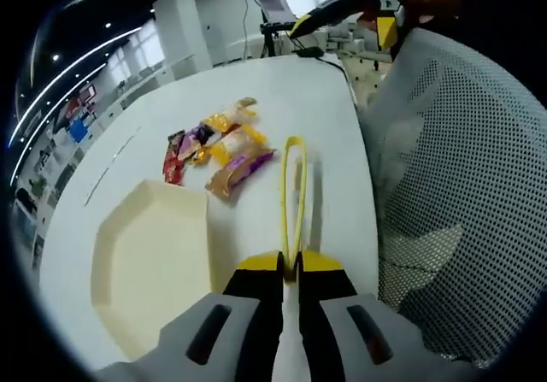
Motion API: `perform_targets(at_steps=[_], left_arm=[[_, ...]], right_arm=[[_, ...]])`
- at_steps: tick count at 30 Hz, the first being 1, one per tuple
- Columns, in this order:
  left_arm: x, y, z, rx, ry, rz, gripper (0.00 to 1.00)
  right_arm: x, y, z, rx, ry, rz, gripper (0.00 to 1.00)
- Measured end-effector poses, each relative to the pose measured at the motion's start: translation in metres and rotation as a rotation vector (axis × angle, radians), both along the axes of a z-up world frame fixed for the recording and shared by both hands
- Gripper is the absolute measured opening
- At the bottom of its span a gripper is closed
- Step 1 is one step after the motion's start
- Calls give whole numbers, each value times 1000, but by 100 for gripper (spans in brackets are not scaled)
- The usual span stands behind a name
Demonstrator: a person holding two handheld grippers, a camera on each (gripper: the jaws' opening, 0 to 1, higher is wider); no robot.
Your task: Place the target food into the container with the food tongs after gripping and lifting it, then release it inside without dropping or visibly crushing the food.
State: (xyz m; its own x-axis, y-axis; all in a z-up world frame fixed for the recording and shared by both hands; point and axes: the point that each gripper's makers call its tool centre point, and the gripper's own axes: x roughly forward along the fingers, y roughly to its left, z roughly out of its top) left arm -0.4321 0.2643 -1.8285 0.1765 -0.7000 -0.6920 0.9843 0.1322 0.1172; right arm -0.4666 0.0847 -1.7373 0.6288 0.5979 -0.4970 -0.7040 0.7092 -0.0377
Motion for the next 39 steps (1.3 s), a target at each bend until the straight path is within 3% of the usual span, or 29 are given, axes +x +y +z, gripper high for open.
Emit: perform_targets(at_steps=[5,7,10,15,20,23,25,28,33,37,39], left_arm=[[1,-11,31,-126,78,28,0],[-1,-13,41,-157,125,5,0],[4,-16,65,-213,140,-13,0],[21,-16,109,-387,177,50,0],[30,7,111,-374,125,91,0],[35,26,116,-376,65,128,0],[33,46,108,-330,31,160,0],[13,62,104,-318,37,168,1],[-3,61,113,-365,37,196,1],[-1,49,120,-389,35,193,1],[0,42,125,-387,29,178,1]], right_arm=[[4,0,6,9,-9,3,82],[8,1,16,31,-22,10,82],[15,5,34,78,-34,37,82],[23,18,67,168,-44,97,77],[34,25,80,173,-58,131,73],[37,30,82,177,-55,138,74],[37,33,81,174,-53,142,74],[36,39,76,188,-42,141,74],[27,57,57,194,3,152,75],[8,83,36,188,47,205,79],[4,88,37,205,44,209,79]])
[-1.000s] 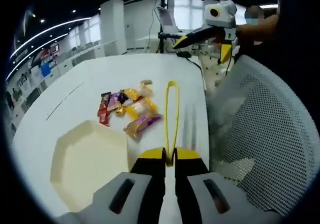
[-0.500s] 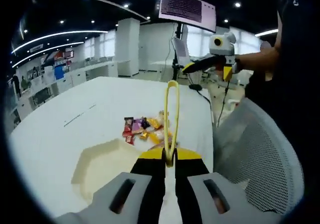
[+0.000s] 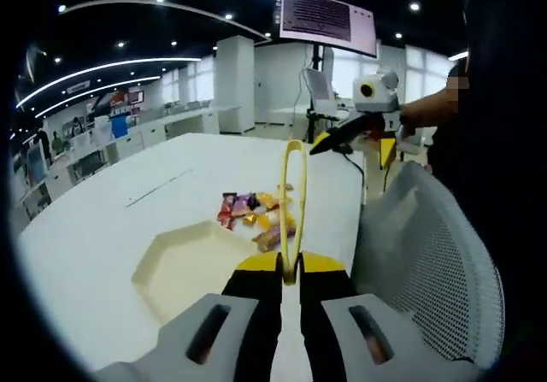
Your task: Place the target food into the container with the food tongs after gripping and lifting it, then release it inside without dropping or visibly crushing the food.
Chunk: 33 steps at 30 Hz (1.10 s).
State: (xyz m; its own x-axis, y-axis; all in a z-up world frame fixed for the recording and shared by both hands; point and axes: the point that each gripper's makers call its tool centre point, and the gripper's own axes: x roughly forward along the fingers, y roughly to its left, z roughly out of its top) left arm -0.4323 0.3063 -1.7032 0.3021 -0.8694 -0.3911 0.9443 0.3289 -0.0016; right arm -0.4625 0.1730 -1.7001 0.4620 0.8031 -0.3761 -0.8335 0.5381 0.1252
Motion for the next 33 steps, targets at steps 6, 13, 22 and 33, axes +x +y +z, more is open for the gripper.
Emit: perform_targets(at_steps=[6,13,22,33], left_arm=[[3,-12,16,-21,-13,-25,1],[-4,-12,28,15,-20,-54,1],[0,-18,67,29,-61,-118,2],[-6,-31,93,86,-94,-220,1]], right_arm=[[-8,7,-10,-2,3,16,87],[-31,14,-33,-44,37,48,91],[-41,16,-37,-76,28,66,94],[-12,9,-1,-45,-79,37,94]])
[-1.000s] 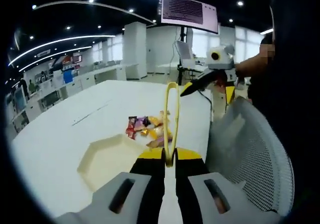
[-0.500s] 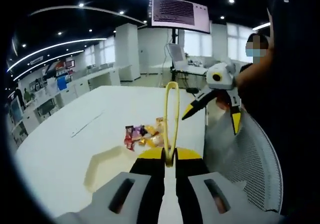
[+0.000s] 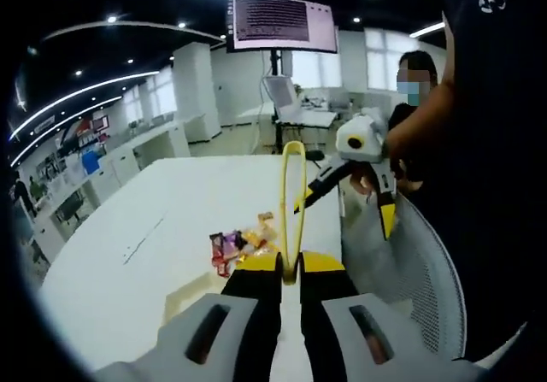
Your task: Place the target food into the container with the food tongs after gripping and lifting it, then release it inside without dropping or visibly crushing the food.
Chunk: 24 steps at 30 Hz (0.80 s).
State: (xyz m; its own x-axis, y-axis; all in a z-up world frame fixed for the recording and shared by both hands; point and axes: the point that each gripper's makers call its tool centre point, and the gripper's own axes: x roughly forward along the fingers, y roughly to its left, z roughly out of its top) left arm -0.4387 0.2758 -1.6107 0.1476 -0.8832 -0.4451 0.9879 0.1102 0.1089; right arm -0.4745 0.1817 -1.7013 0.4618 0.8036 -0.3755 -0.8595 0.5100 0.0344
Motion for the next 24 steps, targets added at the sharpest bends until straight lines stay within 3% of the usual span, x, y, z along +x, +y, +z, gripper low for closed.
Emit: perform_targets(at_steps=[5,7,10,15,18,24], left_arm=[[16,-4,49,1,-59,-49,2],[22,-5,64,-12,-70,-55,2],[27,-11,80,-42,-66,-50,2],[21,-20,84,-60,-60,-66,1],[13,-27,84,-62,-50,-90,1],[5,-39,98,-115,-25,-124,1]], right_arm=[[14,-3,31,35,-40,-1,92],[23,-4,52,66,-61,-3,88],[38,-2,99,159,-116,-23,88],[50,-1,146,208,-161,5,84],[52,4,164,208,-182,36,83],[51,16,187,255,-156,107,73]])
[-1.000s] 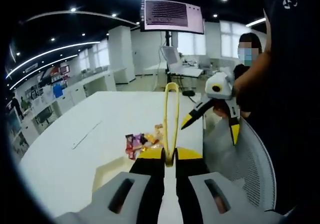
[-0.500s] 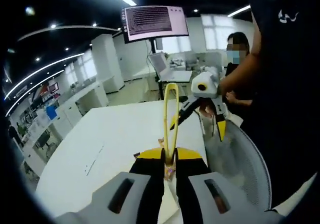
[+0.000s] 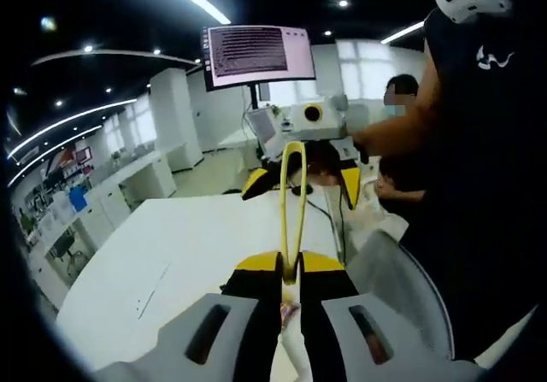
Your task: Place the target food into the container with the food tongs after gripping and lifting it, then release it inside without dropping or visibly crushing the food.
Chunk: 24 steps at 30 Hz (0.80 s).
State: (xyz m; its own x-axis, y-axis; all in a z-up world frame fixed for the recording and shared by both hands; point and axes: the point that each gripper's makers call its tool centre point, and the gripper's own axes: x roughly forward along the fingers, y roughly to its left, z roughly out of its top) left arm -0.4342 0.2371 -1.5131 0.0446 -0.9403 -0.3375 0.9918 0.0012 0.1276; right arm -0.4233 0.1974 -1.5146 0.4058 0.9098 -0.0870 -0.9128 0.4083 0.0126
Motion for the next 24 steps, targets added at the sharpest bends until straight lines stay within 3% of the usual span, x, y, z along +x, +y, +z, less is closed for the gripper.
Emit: perform_targets(at_steps=[3,10,24], left_arm=[[-1,-5,7,-23,18,-10,1],[1,-15,2,-19,56,-18,1],[-1,-22,-9,-10,92,-55,1]], right_arm=[[1,6,4,5,-4,17,72],[-1,22,8,20,-1,68,63],[-10,27,13,64,27,127,34]])
